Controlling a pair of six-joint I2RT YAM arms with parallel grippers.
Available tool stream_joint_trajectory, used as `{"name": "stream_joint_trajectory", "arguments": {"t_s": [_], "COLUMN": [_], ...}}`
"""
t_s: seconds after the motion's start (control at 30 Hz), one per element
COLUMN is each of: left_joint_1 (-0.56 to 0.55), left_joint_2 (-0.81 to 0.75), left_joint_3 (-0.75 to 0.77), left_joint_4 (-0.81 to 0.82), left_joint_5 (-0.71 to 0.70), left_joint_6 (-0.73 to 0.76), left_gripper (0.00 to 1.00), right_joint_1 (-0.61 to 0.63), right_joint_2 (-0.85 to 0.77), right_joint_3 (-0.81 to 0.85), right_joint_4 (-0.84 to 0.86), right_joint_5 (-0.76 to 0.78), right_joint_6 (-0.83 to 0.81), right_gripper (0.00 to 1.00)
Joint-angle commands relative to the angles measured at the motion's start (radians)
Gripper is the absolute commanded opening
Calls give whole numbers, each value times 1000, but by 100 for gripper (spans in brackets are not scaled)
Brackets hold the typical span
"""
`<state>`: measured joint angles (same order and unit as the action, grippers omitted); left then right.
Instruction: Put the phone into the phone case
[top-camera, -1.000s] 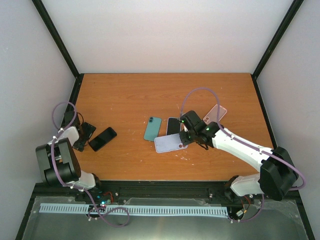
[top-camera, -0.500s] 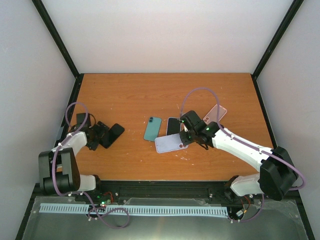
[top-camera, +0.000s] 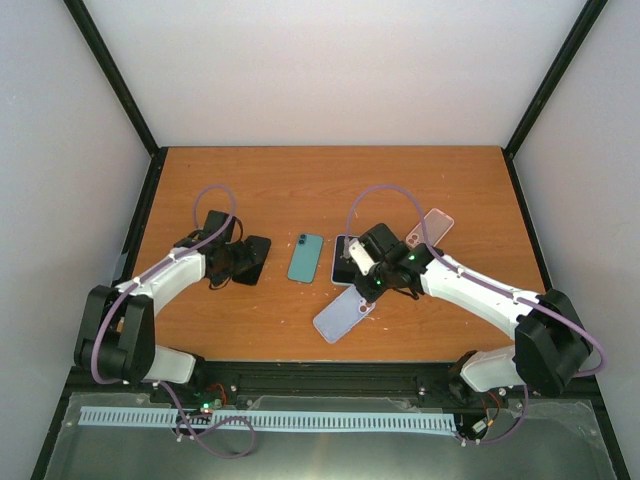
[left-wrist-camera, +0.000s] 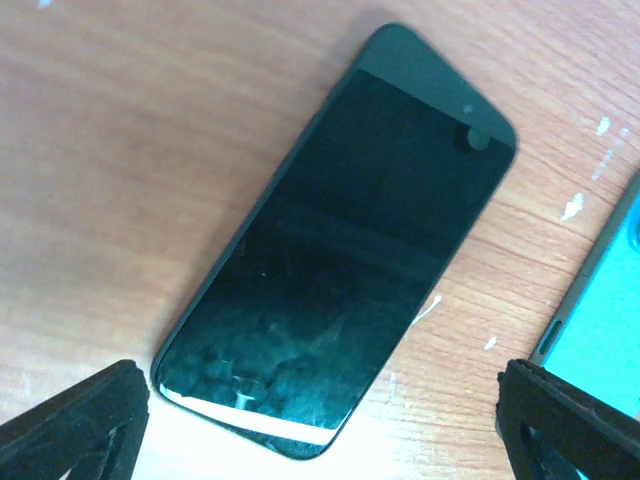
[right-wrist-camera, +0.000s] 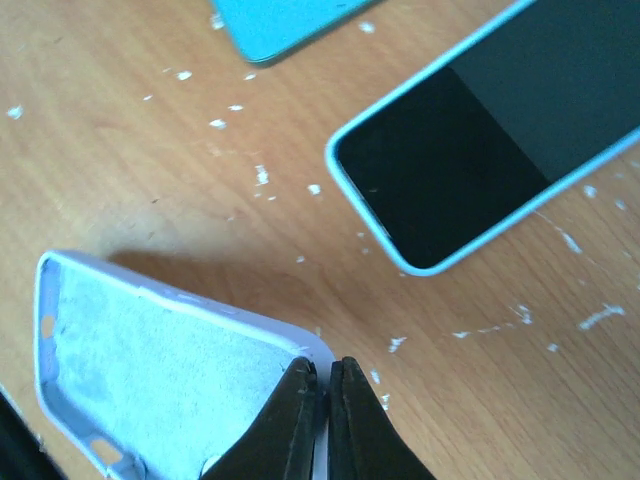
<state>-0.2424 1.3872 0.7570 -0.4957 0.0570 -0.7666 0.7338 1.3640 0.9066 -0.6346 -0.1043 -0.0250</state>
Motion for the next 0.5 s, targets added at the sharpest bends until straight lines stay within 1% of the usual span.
{"name": "stream_joint_trajectory", "arguments": {"t_s": [0.0,0.07,0.2,0.37,0.47], "left_joint_1": [-5,-5,-5,-5,-5], "left_joint_2": [50,75,139,172,215], "left_joint_3": [86,109,167,213,240], "left_joint_4": [-6,4,-1,22,24], "left_joint_5": [-35,-6,1,7,-8], "left_joint_6": [255,314,406,482,514], "left_gripper": [95,95,96,98,98], "right_joint_1": [42,58,81,102,105], "right_joint_2": [2,13,63,173,240], "right_joint_3": [24,29,30,74,127], "right_joint_4": [-13,0,32,69,96], "right_joint_5": [-68,-79,-108,-121,-144], "right_joint_6": [-163,-190,-248,-285,-309], "right_gripper": [4,3,3,3,3]}}
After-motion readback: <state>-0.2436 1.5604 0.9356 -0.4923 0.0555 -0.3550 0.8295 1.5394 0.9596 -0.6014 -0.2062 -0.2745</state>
